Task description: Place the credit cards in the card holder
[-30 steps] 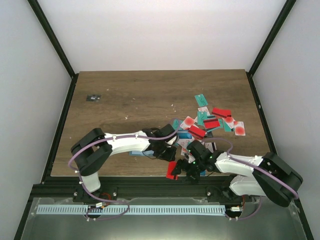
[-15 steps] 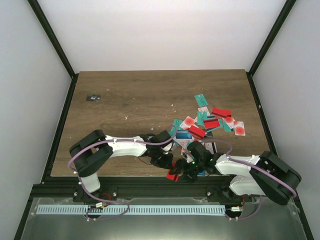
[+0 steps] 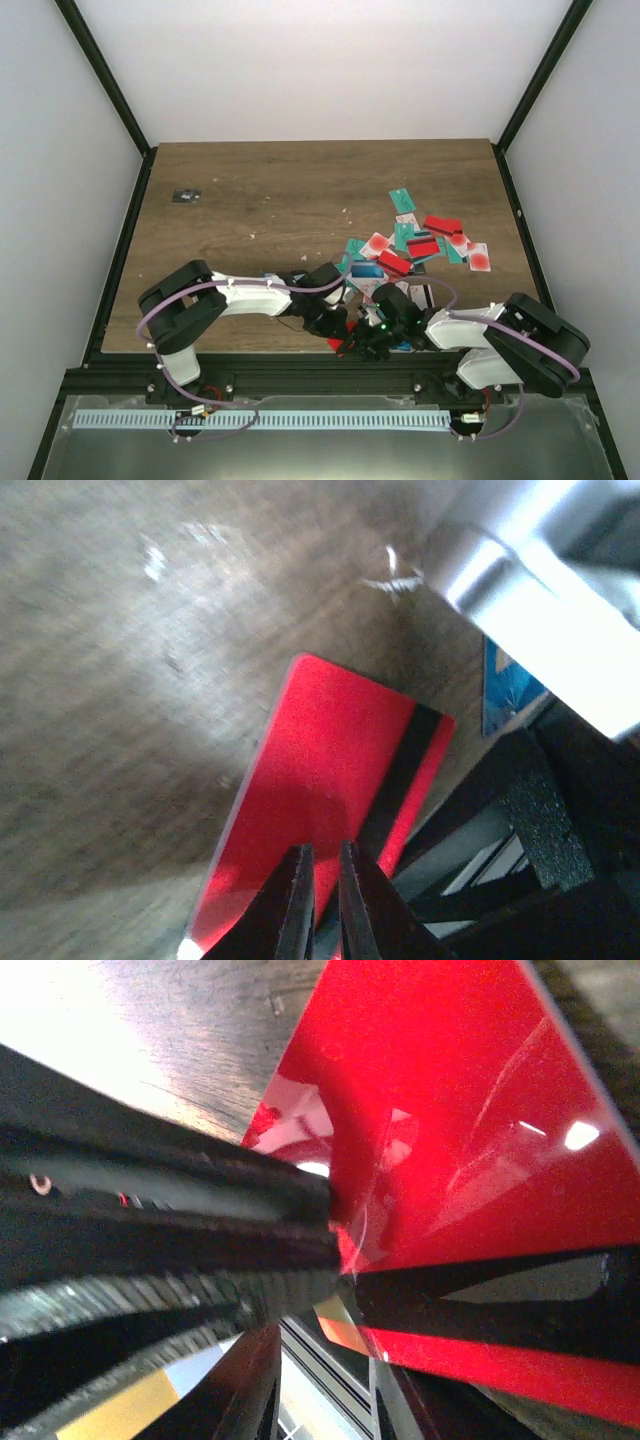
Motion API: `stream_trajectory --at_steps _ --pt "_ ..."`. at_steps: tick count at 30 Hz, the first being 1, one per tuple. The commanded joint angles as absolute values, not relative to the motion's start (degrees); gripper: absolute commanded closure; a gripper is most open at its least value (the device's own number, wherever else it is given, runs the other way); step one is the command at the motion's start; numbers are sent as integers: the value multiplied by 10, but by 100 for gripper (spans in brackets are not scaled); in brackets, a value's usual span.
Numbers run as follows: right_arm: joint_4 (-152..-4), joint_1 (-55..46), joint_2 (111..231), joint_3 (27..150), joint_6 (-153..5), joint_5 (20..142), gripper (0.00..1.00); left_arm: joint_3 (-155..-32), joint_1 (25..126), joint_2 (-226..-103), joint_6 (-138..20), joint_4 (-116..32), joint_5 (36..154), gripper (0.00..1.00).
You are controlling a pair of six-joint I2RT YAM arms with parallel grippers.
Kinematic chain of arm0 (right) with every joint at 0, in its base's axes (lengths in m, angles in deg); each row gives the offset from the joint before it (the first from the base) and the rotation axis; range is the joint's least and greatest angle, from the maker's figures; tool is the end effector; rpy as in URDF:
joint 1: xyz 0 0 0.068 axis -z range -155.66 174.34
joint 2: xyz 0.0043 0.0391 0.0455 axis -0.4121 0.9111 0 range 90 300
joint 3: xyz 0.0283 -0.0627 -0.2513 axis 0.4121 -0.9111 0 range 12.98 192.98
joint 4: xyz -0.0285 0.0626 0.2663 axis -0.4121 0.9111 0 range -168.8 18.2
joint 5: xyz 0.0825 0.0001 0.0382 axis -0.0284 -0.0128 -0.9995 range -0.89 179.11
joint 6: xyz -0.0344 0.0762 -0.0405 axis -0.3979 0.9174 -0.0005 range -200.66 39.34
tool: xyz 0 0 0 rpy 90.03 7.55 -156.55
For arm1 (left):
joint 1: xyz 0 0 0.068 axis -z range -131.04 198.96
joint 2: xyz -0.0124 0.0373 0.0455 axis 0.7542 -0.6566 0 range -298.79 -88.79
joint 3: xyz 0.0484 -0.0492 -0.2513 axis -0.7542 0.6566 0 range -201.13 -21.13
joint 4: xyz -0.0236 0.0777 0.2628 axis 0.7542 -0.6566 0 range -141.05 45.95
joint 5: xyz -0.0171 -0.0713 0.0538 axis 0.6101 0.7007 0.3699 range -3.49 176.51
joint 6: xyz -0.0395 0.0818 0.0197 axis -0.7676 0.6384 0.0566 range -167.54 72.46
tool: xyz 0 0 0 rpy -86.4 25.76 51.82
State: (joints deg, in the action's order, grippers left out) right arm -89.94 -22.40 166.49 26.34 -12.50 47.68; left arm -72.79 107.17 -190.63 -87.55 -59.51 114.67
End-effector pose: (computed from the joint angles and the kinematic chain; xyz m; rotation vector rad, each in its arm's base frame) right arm 0.1080 0.1954 0.0458 -0.1499 -2.6047 -1.2773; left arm 0.1480 -0.3139 0.0640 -0.6128 -2.8336 0.9477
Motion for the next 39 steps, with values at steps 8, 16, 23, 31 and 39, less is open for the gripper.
stream_trajectory --at_steps 8,16,23,31,39 --pt "-805 -206 1620 295 -142 608 78 -697 1084 -1917 -904 -601 1176 90" --pt "-778 -194 1577 302 -151 634 78 -704 1069 -1874 -909 -618 1161 90" --pt "-728 -193 1585 313 -174 594 73 -761 1044 -1852 -850 -703 1093 89" --pt "-646 -193 1552 315 -195 554 54 -810 1033 -1920 -808 -759 1029 89" --pt "-707 -222 1565 272 -148 538 49 -812 1034 -1962 -803 -746 1040 88"
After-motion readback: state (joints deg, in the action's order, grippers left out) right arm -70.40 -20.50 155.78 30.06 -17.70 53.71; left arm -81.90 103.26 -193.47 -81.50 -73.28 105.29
